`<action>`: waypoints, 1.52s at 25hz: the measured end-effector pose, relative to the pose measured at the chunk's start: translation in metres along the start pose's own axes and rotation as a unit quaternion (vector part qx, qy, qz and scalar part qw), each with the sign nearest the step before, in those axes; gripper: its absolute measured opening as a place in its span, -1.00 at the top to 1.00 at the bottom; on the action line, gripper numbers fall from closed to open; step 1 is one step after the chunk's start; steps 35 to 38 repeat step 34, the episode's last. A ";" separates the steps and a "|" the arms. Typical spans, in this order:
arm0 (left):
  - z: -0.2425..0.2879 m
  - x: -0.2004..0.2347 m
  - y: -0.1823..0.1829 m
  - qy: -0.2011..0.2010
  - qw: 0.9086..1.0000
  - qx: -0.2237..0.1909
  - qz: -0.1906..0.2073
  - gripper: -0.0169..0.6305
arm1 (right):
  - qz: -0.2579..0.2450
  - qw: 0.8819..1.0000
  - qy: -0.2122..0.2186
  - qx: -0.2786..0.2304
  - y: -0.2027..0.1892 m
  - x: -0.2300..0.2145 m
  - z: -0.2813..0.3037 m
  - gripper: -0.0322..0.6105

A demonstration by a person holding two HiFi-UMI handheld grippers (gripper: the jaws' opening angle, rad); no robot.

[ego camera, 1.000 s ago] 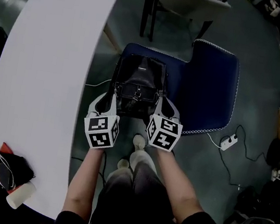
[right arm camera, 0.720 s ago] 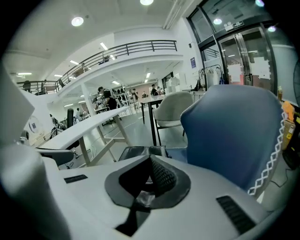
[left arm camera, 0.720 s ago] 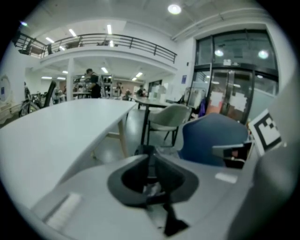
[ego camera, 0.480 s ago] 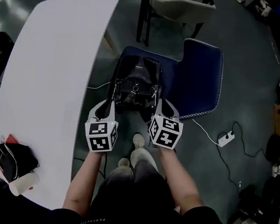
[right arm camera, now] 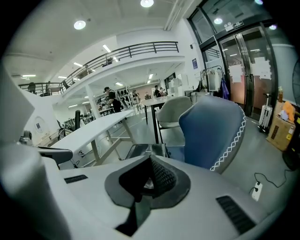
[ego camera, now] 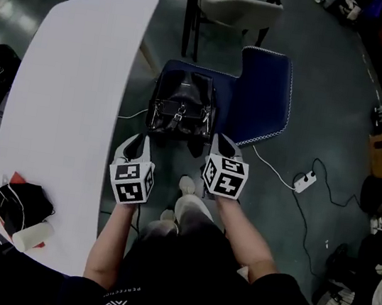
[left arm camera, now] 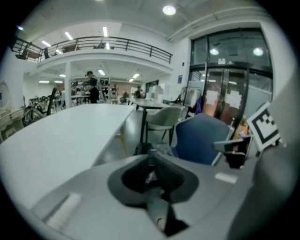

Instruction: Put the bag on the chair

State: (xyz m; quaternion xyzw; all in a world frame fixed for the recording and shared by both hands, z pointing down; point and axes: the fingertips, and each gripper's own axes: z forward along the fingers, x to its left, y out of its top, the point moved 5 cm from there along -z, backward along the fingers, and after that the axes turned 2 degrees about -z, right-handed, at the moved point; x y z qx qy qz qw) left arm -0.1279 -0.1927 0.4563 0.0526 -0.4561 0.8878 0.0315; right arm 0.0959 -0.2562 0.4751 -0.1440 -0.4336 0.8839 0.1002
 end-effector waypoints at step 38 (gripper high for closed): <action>-0.020 -0.017 -0.005 -0.033 0.999 -0.005 -0.003 0.80 | 0.005 1.000 0.002 0.002 -0.023 0.008 -0.046 0.90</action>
